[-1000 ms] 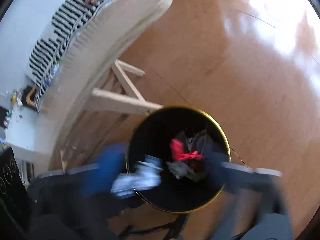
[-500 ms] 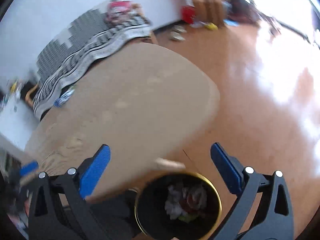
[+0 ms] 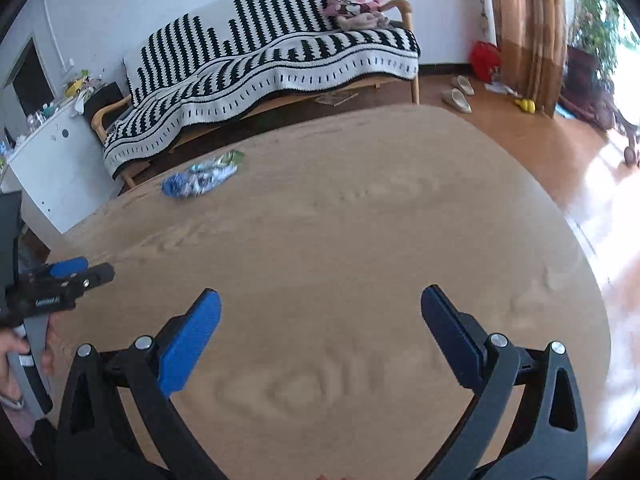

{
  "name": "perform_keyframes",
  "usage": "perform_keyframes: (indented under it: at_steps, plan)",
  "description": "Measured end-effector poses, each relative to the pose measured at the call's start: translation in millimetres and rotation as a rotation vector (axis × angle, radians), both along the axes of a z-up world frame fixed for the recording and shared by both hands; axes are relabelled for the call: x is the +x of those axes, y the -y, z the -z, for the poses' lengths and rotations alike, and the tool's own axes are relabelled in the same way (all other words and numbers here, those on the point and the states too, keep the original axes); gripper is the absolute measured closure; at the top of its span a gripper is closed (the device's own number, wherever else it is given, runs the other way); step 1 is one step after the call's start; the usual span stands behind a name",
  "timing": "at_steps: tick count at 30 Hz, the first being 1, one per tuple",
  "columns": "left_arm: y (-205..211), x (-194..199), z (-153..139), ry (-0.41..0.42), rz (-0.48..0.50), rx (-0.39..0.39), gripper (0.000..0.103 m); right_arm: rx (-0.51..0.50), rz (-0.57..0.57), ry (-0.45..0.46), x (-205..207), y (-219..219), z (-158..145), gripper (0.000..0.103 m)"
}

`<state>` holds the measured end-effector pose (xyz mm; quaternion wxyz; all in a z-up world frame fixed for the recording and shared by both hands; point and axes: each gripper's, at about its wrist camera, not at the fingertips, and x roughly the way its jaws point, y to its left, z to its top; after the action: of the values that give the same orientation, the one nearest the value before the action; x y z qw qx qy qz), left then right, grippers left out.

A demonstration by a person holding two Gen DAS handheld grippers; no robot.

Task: Collect trash
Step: 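Return both open grippers to the table toward the last wrappers, then grasp the blue wrapper with the left gripper while the right gripper grasps the silver snack wrapper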

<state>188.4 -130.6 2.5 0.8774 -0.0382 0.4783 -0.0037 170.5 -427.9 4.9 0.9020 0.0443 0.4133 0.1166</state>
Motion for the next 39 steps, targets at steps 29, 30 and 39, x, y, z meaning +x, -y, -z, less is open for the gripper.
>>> perform_keyframes:
  at_steps: [29, 30, 39]
  plan:
    - [-47.4, 140.6, 57.8, -0.021, 0.083, -0.011, 0.006, -0.085, -0.227, 0.073, 197.1, -129.1, 41.2, 0.006]
    - [-53.6, 137.9, 56.9, -0.043, 0.080, -0.019, 0.006, -0.100, -0.269, 0.078, 201.4, -139.0, 41.2, 0.006]
    - [-77.1, 105.3, 26.7, -0.008, 0.126, -0.036, 0.006, -0.318, -0.698, 0.113, 217.5, -214.9, 41.8, 0.006]
